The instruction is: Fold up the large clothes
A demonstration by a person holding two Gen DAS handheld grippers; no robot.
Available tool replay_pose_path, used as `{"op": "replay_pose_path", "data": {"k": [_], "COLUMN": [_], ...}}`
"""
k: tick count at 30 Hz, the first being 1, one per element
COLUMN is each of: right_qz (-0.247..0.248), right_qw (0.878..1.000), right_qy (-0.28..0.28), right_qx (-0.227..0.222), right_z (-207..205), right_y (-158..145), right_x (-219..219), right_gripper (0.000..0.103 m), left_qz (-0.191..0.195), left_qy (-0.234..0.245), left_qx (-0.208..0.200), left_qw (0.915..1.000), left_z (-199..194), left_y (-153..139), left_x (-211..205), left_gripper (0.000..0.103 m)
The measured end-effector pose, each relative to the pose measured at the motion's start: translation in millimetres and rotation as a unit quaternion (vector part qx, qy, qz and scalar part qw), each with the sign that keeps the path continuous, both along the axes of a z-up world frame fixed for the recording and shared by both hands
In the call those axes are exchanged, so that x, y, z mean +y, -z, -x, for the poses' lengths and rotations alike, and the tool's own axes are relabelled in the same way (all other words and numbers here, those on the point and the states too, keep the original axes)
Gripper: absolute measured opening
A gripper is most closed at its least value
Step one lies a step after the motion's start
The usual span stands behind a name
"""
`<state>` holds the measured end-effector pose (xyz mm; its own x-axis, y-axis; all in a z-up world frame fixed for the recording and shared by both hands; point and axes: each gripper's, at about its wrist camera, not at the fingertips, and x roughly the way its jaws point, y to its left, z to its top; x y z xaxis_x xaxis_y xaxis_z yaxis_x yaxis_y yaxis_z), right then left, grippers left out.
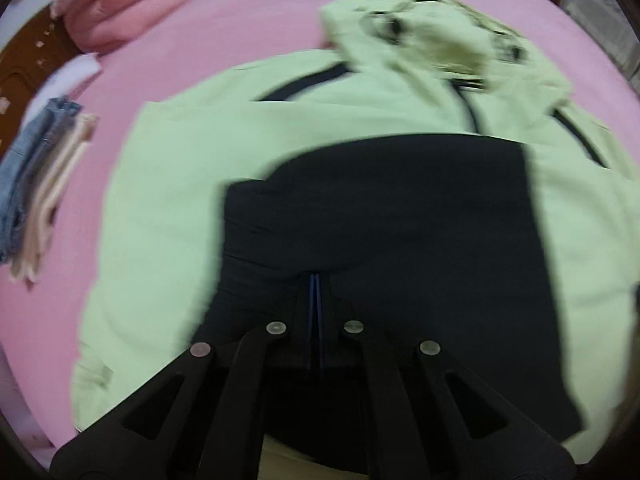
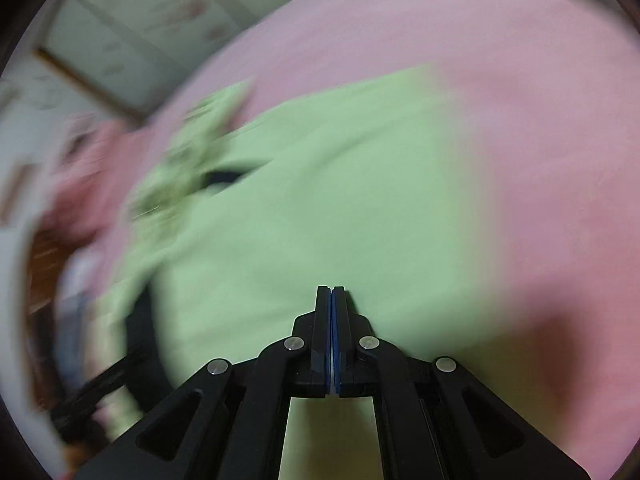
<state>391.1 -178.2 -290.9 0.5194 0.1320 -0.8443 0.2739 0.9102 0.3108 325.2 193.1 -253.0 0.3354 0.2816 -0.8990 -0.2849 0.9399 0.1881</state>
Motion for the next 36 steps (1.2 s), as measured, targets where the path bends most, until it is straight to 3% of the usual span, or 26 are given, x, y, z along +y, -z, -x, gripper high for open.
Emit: {"op": "replay_pose_path", "data": {"k": [2,3,5,6,7,10,12,14,16,18,21,24,25,27,32,36], "right_qz": [0.018,0.043,0.139,0.168,0.163,0.04,-0.035,-0.076,-0.109,-0.105,-0.064,0.006,0.031,0.035,0.111,0.075], "right_qw": [1.0,0.999,0.99,0.985,0.985,0.996,0.999,0.997,0.991,0.992,0.996,0.997,0.995,0.994,0.989,0.991], "right_qy": [0.022,0.018,0.024,0.038,0.052,0.058,0.033,0.019,0.012,0.01,0.013,0.057,0.074,0.079,0.028,0.052], "right_qx": [0.002,0.003,0.0,-0.009,-0.023,-0.053,-0.023,0.023,0.071,0.072,0.065,0.053,0.054,0.065,0.088,0.101], "right_z": [-1.0,-3.2,-7.5,-5.4,-6.3,20.5,36.4,55.0,69.0,86.9,100.3,109.6,113.8,111.0,103.0,96.6], "right_y": [-6.5,-12.4,-26.6,-35.0,-45.2,-59.0,-53.9,-43.7,-21.8,-9.9,-15.3,-30.2,-33.3,-31.7,-27.0,-36.6], "right_x": [-12.3,-9.4,-5.8,-2.3,-4.7,-18.3,-9.3,0.3,18.0,31.1,25.9,-15.3,-31.0,-46.9,-26.8,-6.8], "right_gripper": [0.0,0.0,0.0,0.0,0.0,0.0,0.0,0.0,0.0,0.0,0.0,0.0,0.0,0.0,0.0,0.0], "left_qz": [0.042,0.049,0.053,0.058,0.07,0.121,0.148,0.162,0.136,0.092,0.072,0.034,0.031,0.061,0.05,0.078], "left_qy": [-0.005,-0.009,-0.018,-0.019,-0.021,-0.007,0.007,0.021,0.045,0.064,0.059,0.021,0.013,0.008,0.029,0.028], "left_qx": [-0.004,-0.007,-0.013,-0.017,-0.025,-0.033,-0.029,-0.008,0.012,0.02,0.011,0.006,0.006,0.004,0.021,0.047], "left_qw": [0.9991,0.9987,0.9983,0.998,0.9971,0.9921,0.9885,0.9865,0.9896,0.9935,0.9956,0.9992,0.9994,0.9981,0.9981,0.9955], "left_z": [-1.2,-0.7,3.0,5.0,10.1,32.5,43.7,50.2,53.6,55.6,61.1,66.3,66.3,68.3,67.5,76.5], "left_y": [-3.1,-5.5,-13.6,-17.7,-23.8,-41.8,-45.7,-41.6,-34.2,-31.4,-31.2,-29.2,-27.8,-27.2,-36.0,-50.3], "left_x": [13.7,15.9,15.4,13.8,10.6,1.4,-9.4,-26.5,-40.6,-48.5,-35.8,-4.9,6.5,19.3,6.5,-2.6], "left_gripper": [0.001,0.001,0.001,0.001,0.001,0.001,0.001,0.001,0.001,0.001,0.001,0.001,0.001,0.001,0.001,0.005]}}
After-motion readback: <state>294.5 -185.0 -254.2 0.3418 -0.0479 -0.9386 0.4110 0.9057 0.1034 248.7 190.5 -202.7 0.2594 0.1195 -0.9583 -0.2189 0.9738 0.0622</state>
